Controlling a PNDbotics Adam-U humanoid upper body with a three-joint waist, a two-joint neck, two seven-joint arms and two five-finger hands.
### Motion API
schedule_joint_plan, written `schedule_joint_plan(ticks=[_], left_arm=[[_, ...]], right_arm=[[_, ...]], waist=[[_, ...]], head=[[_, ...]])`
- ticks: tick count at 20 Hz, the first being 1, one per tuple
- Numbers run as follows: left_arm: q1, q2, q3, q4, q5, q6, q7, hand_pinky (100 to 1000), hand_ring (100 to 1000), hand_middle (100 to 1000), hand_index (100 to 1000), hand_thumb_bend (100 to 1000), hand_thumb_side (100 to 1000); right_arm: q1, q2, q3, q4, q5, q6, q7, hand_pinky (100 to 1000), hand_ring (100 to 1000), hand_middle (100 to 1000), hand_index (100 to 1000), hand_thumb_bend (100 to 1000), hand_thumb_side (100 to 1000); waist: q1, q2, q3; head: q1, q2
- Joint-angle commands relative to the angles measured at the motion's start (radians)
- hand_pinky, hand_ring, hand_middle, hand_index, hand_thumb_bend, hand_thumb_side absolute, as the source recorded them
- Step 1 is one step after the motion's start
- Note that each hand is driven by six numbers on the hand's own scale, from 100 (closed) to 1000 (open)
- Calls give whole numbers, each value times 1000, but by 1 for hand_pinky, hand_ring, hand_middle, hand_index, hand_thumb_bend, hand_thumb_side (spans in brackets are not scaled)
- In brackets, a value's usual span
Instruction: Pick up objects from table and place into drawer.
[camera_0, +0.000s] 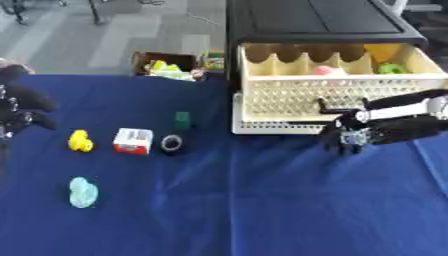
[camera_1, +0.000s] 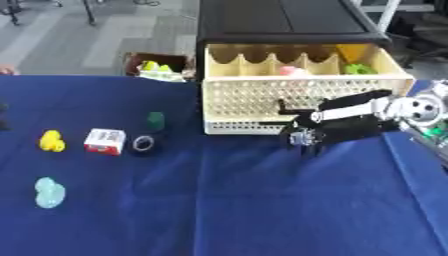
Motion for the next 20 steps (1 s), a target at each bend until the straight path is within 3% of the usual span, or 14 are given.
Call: schedule_joint_plan(ticks=[1, 20], left_arm=[[-5, 4, 8, -20, -4, 1, -8, 545, 652, 597, 866, 107, 1000], [1, -7, 12, -20, -12, 7, -23, 548, 654, 598, 867, 109, 1000]], right_arm=[[-33, -5, -16, 14, 13, 0, 9, 740, 772, 796, 931, 100, 1000], [-150, 111, -34, 236, 117, -24, 9, 731, 765, 785, 921, 100, 1000]], waist=[[-2, -15, 3], [-4, -4, 11]], head=[[-4, -19], [-9, -38]])
